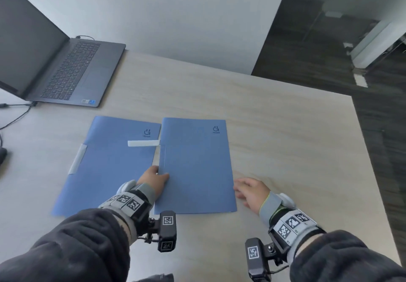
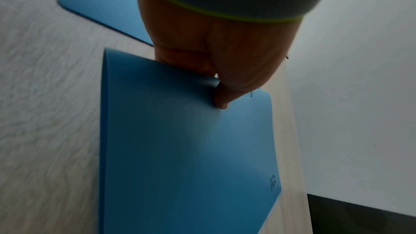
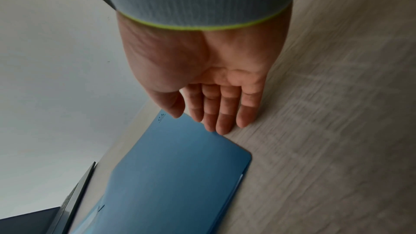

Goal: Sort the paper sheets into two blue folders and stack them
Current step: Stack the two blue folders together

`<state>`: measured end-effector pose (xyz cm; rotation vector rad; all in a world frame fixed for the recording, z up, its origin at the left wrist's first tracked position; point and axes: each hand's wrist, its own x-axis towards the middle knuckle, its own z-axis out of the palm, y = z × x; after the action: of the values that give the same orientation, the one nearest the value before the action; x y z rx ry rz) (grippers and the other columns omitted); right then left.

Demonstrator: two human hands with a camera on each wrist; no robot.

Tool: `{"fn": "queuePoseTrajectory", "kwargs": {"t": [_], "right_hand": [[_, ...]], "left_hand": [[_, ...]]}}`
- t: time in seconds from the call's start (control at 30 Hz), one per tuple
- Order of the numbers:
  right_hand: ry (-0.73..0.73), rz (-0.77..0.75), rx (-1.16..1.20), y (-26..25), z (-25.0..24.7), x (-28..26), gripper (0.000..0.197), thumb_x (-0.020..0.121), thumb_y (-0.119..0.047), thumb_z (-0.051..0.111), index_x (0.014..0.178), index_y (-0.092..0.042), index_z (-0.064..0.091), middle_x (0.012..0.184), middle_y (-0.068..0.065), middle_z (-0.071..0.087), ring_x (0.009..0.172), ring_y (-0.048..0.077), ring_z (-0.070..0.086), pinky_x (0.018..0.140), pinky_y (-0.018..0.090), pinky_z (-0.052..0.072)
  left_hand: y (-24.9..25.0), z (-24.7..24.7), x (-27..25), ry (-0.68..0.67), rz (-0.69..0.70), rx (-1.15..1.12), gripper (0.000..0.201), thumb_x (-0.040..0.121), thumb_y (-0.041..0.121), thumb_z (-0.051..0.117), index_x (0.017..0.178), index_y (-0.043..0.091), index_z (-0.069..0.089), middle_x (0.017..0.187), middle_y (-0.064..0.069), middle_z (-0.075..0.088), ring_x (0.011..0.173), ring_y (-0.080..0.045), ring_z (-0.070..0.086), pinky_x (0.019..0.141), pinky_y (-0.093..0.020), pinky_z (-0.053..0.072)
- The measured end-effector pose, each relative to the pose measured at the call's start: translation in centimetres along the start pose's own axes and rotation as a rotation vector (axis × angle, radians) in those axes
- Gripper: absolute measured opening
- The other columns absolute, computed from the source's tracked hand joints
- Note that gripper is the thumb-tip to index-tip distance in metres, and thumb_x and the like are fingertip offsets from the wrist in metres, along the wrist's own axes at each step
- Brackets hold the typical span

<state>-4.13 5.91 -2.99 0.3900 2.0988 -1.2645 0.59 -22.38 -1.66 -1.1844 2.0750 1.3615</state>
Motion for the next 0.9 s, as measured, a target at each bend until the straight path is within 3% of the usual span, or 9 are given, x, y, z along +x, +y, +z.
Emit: {"fn": "queuePoseTrajectory", "kwargs": {"t": [0.07,0.13,0.27,0.5,0.63,0.73,0.8,0.83,0.9], "right_hand": [[0.012,-0.002,0.033,0.5,-0.4,-0.1,0.006,0.086,-0.03,0.061,0.087,-0.029,0.066,0.086,0.001,0.066,0.078,0.017,0.06,0.072,0.031,0.046],[0.012,0.009,0.08,0.8,-0.7,-0.3,0.012,0.088,-0.027,0.06,0.1,-0.026,0.063,0.094,0.0,0.067,0.081,0.017,0.063,0.069,0.029,0.047],[-0.057,0.039,0.282,0.5,-1.2,-1.2,0.023,0.092,-0.018,0.057,0.114,-0.013,0.061,0.098,0.008,0.072,0.079,0.025,0.068,0.065,0.033,0.053],[-0.092,0.092,0.557,0.5,-2.3,-2.3,0.02,0.09,-0.009,0.057,0.107,-0.012,0.069,0.098,0.012,0.076,0.091,0.034,0.071,0.079,0.047,0.055],[-0.047,0.057,0.584,0.6,-2.7,-2.4,0.024,0.091,-0.002,0.055,0.109,-0.011,0.067,0.102,0.014,0.074,0.091,0.036,0.07,0.078,0.048,0.055],[0.005,0.018,0.589,1.0,-3.7,-2.7,0.024,0.091,0.001,0.053,0.106,-0.011,0.067,0.098,0.012,0.074,0.088,0.035,0.07,0.077,0.048,0.055],[0.033,-0.004,0.561,1.6,-4.5,-3.0,0.025,0.091,0.001,0.053,0.11,-0.009,0.066,0.1,0.013,0.074,0.088,0.034,0.07,0.079,0.048,0.055],[0.037,-0.011,0.541,1.9,-4.9,-3.1,0.026,0.091,0.001,0.054,0.112,-0.008,0.066,0.103,0.014,0.074,0.091,0.035,0.07,0.081,0.049,0.055],[0.029,-0.019,0.51,2.4,-5.6,-3.4,0.027,0.091,0.0,0.054,0.114,-0.008,0.066,0.108,0.015,0.073,0.098,0.037,0.069,0.086,0.052,0.054]], "left_hand": [[-0.7,0.4,0.4,-0.019,-0.015,-0.065,0.027,0.083,0.019,0.061,0.11,0.017,0.062,0.103,-0.01,0.071,0.092,-0.034,0.069,0.09,-0.043,0.056],[-1.6,1.0,1.1,-0.063,-0.027,-0.149,0.036,0.076,0.022,0.063,0.112,0.018,0.062,0.105,-0.012,0.073,0.092,-0.037,0.071,0.089,-0.051,0.057],[-1.6,1.6,-0.3,-0.17,-0.068,-0.34,0.029,0.09,0.006,0.058,0.116,0.018,0.06,0.11,-0.018,0.072,0.098,-0.043,0.07,0.089,-0.061,0.054],[-1.4,3.2,-1.7,-0.313,-0.017,-0.377,0.032,0.092,0.005,0.059,0.121,0.019,0.061,0.11,-0.016,0.073,0.1,-0.043,0.069,0.09,-0.06,0.054],[-0.4,3.4,-1.5,-0.281,0.099,-0.185,0.035,0.087,0.017,0.068,0.121,0.016,0.062,0.105,-0.009,0.074,0.094,-0.031,0.072,0.09,-0.048,0.057],[0.8,3.4,-1.9,-0.182,0.214,0.007,0.03,0.082,0.025,0.072,0.109,0.019,0.061,0.089,-0.003,0.066,0.073,-0.021,0.063,0.065,-0.031,0.05],[1.7,3.0,-2.2,-0.018,0.341,0.154,0.027,0.081,0.029,0.074,0.102,0.022,0.058,0.082,0.0,0.057,0.068,-0.019,0.057,0.059,-0.029,0.041],[2.0,2.7,-2.3,0.064,0.412,0.21,0.027,0.079,0.032,0.074,0.099,0.025,0.057,0.085,0.001,0.056,0.075,-0.021,0.059,0.062,-0.03,0.042],[2.6,2.2,-2.3,0.2,0.532,0.324,0.03,0.076,0.041,0.073,0.1,0.032,0.058,0.106,0.002,0.057,0.102,-0.025,0.058,0.081,-0.035,0.045]]}}
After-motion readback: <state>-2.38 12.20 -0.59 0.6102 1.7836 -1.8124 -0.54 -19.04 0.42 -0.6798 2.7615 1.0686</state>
